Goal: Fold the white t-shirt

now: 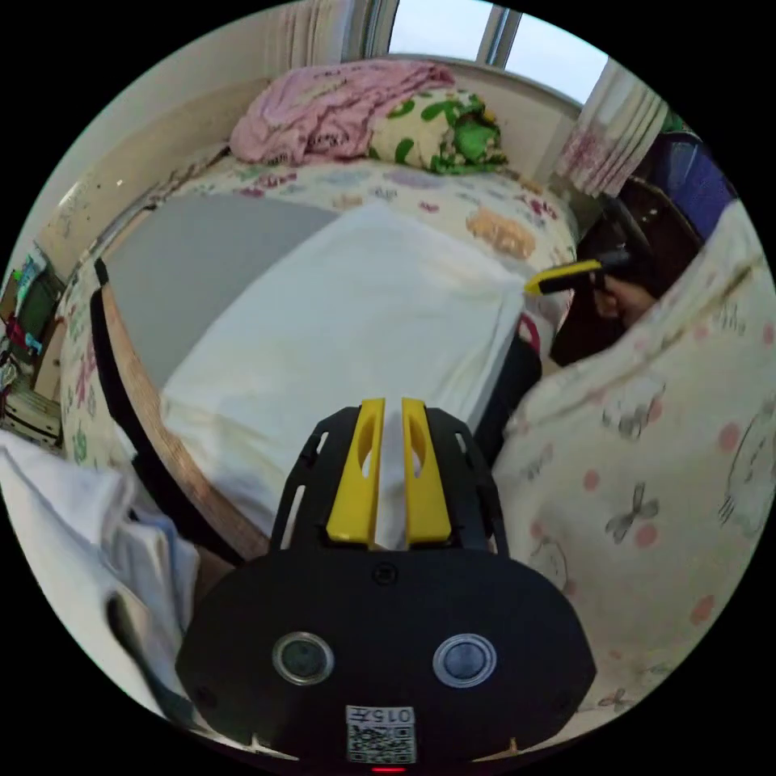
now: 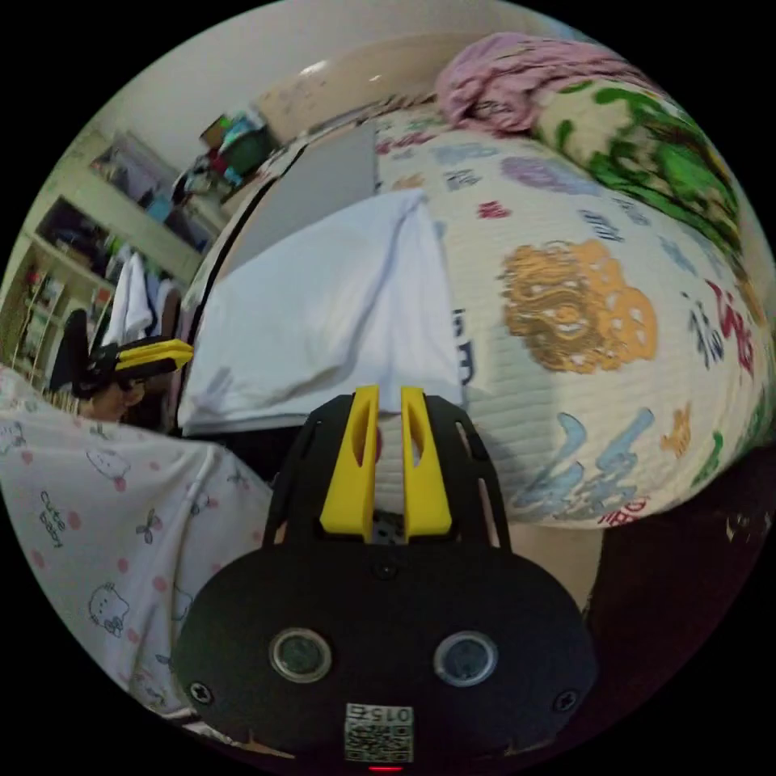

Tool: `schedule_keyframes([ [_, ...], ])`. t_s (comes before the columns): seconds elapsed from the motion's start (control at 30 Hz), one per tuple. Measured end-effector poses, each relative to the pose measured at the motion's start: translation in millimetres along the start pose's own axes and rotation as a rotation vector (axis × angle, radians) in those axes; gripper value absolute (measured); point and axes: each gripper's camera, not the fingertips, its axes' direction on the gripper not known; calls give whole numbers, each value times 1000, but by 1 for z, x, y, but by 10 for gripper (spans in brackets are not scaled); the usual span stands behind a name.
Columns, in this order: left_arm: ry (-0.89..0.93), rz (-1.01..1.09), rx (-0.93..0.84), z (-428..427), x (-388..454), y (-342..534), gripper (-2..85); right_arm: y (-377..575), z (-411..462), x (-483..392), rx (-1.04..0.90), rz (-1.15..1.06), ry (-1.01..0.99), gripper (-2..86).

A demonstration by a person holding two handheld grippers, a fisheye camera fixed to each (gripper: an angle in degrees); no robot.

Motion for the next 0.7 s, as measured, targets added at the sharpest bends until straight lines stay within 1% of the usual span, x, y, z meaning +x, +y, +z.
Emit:
schedule_keyframes([
  [0.03, -11, 4, 24, 1, -4, -18, 34, 2, -2, 23, 38, 59, -1, 73],
  [0.07, -23, 11, 63, 7, -11, -57, 43, 2, 3, 44, 38, 119, -9, 90],
  [0.1, -26, 15, 86, 18, -17, -98, 55, 1, 7, 52, 31, 139, -20, 94],
  [0.13, -22, 16, 97, 24, -20, -118, 58, 0, 14, 65, 19, 153, -42, 102],
  [0.2, 21, 7, 113, 60, -29, -198, 65, 0, 27, 76, 9, 151, -42, 103],
  [0.23, 34, 7, 101, 71, -31, -217, 67, -1, 37, 82, 0, 138, -36, 101],
  [0.3, 34, 18, 23, 122, -28, -289, 72, -3, 51, 92, -13, 137, -16, 95],
  [0.4, 39, 58, -45, 182, -16, -358, 76, -4, 55, 115, 3, 170, 22, 72],
  [0.53, -5, 12, -128, 251, -15, -410, 83, 2, 42, 154, 65, 198, -34, 19],
  [0.6, -33, -24, -199, 294, -19, -427, 78, 7, 34, 171, 89, 198, -27, 11],
  [0.67, -63, -23, -266, 321, -21, -431, 65, 17, 17, 203, 142, 225, -93, 5],
  [0.7, -77, -10, -262, 328, -20, -432, 55, 19, 12, 212, 158, 237, -109, 4],
])
